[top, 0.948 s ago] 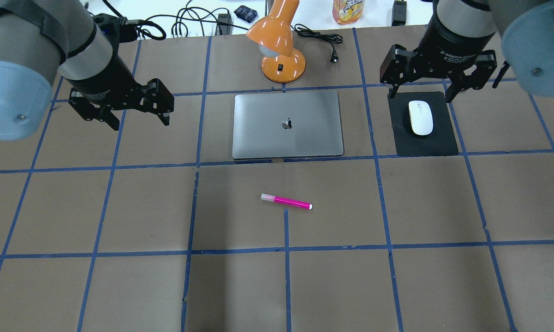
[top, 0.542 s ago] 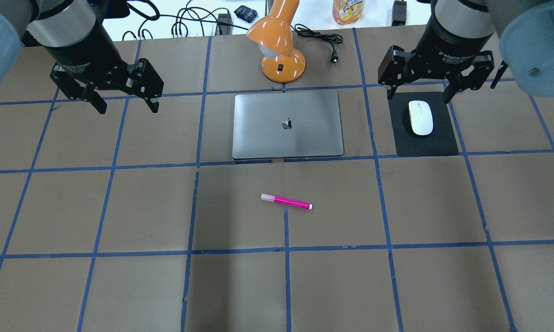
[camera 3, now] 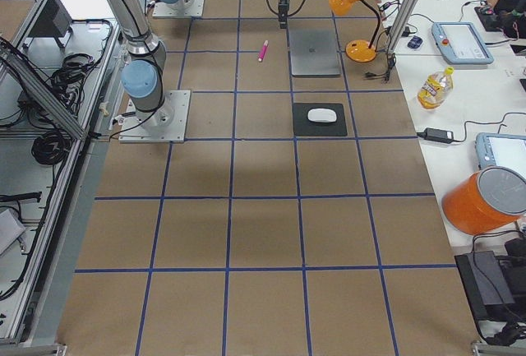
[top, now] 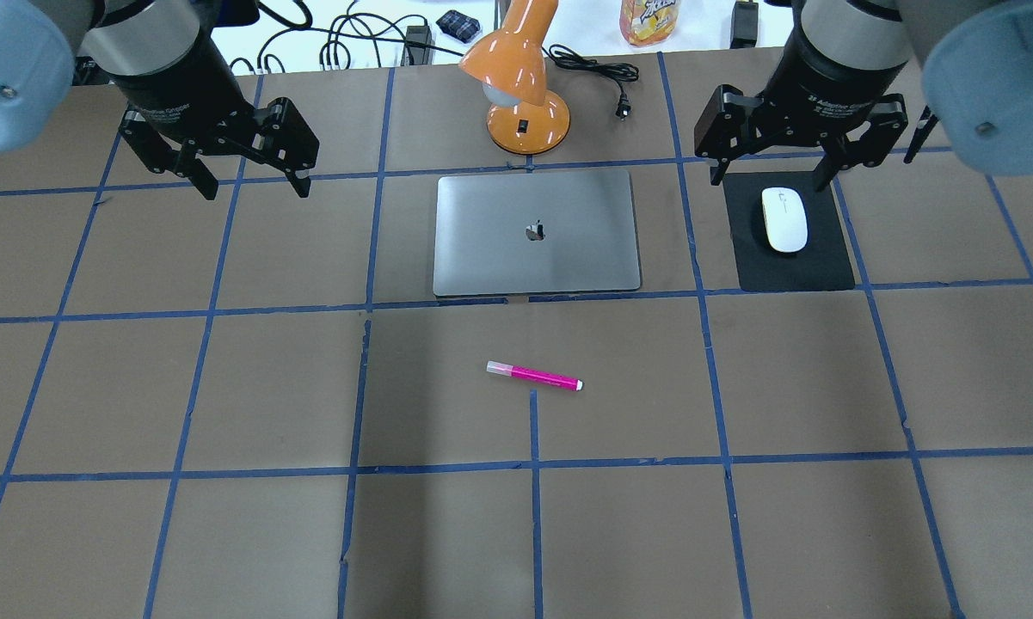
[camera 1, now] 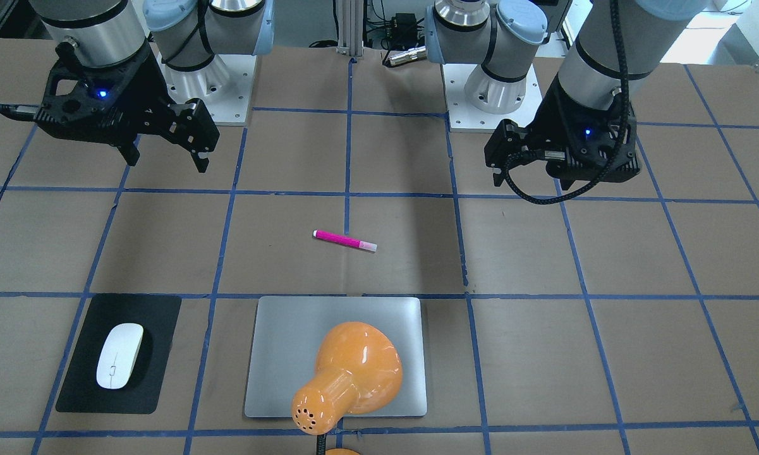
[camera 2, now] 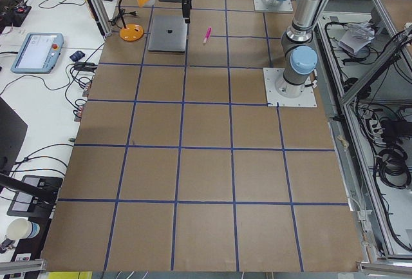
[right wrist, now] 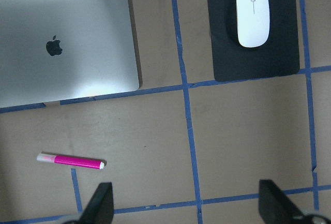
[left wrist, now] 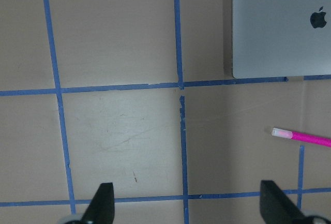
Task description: Place pen and mouse around notebook
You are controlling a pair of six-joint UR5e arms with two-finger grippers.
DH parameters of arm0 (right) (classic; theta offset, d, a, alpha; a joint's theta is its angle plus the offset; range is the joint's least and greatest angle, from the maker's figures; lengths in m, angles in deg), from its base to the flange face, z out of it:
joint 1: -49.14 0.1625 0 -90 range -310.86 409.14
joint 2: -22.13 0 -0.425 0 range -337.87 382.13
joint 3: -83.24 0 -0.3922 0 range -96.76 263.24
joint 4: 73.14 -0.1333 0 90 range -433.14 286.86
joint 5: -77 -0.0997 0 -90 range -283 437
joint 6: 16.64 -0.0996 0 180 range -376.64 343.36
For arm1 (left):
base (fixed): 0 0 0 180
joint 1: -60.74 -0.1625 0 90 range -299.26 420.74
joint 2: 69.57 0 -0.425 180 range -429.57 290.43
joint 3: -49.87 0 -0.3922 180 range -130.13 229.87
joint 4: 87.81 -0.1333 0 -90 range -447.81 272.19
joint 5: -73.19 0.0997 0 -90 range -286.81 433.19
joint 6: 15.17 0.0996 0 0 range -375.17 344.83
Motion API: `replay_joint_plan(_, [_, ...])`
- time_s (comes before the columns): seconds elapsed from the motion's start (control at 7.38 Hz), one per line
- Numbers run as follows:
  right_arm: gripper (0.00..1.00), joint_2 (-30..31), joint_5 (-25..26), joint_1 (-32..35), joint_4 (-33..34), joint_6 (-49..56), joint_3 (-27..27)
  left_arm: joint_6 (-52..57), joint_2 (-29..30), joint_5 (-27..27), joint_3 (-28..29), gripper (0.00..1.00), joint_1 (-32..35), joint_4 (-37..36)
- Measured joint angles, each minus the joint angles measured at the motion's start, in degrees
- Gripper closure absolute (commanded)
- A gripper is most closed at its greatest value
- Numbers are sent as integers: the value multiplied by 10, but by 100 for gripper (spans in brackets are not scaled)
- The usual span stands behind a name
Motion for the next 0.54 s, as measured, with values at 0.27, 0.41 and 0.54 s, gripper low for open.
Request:
replay_joint_plan(0.27, [0, 1, -1, 0, 0, -4, -1, 0, -5, -8, 2, 0, 1, 3])
replay_joint_plan(0.41, [0, 1, -2, 0, 0, -5, -2, 0, -6, -7, 4, 0, 2, 8])
replay_joint_plan(0.54, [0, 1, -2, 0, 2, -6, -2, 0, -7, -4, 6, 0, 2, 15])
